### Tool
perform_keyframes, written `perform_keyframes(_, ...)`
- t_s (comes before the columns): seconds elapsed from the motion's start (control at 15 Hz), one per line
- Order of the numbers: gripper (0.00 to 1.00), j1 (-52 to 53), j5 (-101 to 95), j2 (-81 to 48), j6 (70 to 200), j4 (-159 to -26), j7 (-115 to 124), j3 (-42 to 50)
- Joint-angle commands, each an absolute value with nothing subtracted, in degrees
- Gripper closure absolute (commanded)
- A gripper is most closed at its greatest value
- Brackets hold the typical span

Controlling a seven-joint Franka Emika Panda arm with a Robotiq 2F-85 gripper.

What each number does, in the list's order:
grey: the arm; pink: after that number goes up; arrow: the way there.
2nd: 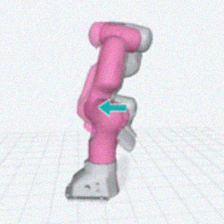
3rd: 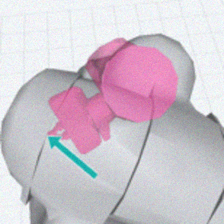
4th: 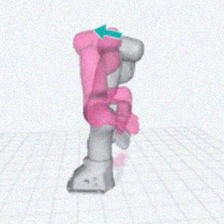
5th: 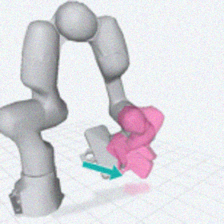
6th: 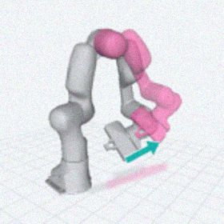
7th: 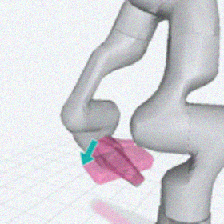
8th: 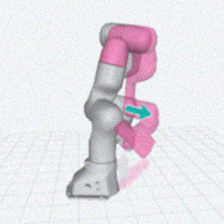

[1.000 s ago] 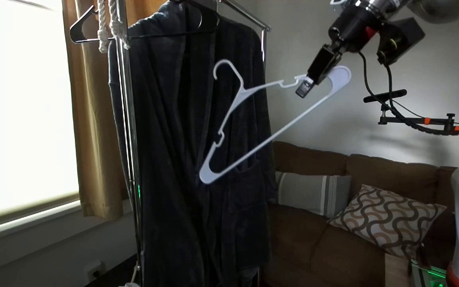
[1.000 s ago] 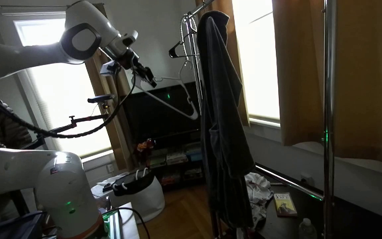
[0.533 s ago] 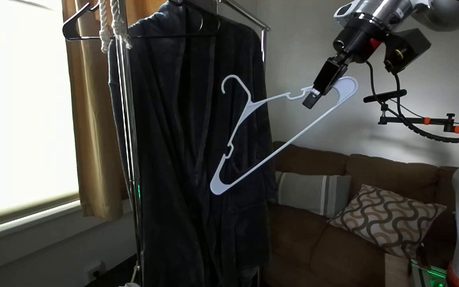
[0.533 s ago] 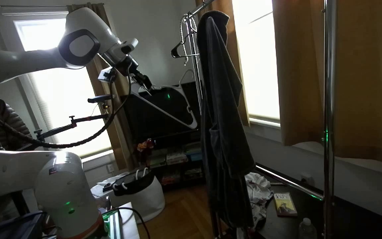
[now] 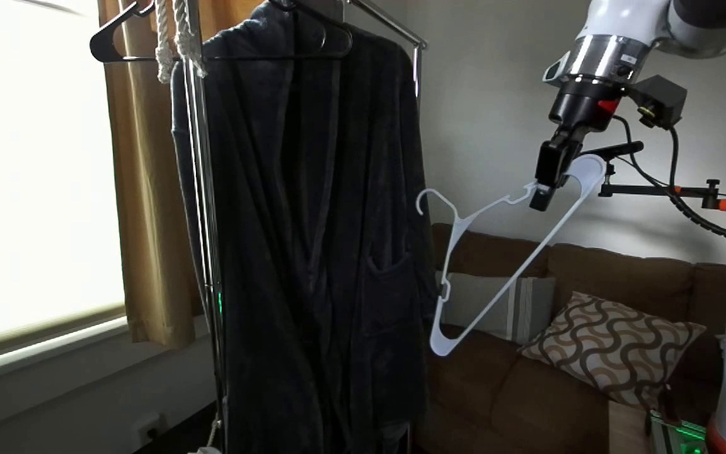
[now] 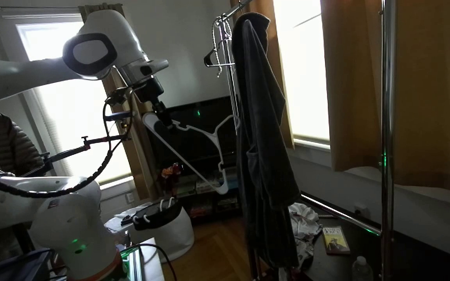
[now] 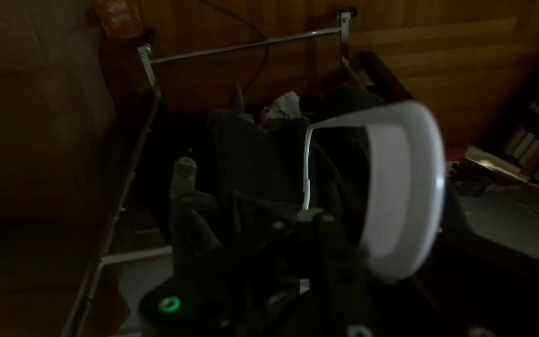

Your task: Remove the white hanger from the left side of the top rail and right side of the top rail of clothes hanging rack

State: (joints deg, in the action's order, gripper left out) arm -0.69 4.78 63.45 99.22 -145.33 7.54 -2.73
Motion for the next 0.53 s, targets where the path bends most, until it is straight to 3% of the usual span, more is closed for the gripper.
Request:
perform_keyframes(0.0,0.99,-6.78,1.67,66.86,95.49,-146.47,12.37,-2.58)
perform_keyframes(0.33,0.99,-14.17,-2.62,65.23,97.55,-144.42,19.26,-3.02)
perform_keyframes(0.47,0.97,-12.52,-1.82,65.27,97.23,-144.78,17.25,-2.32)
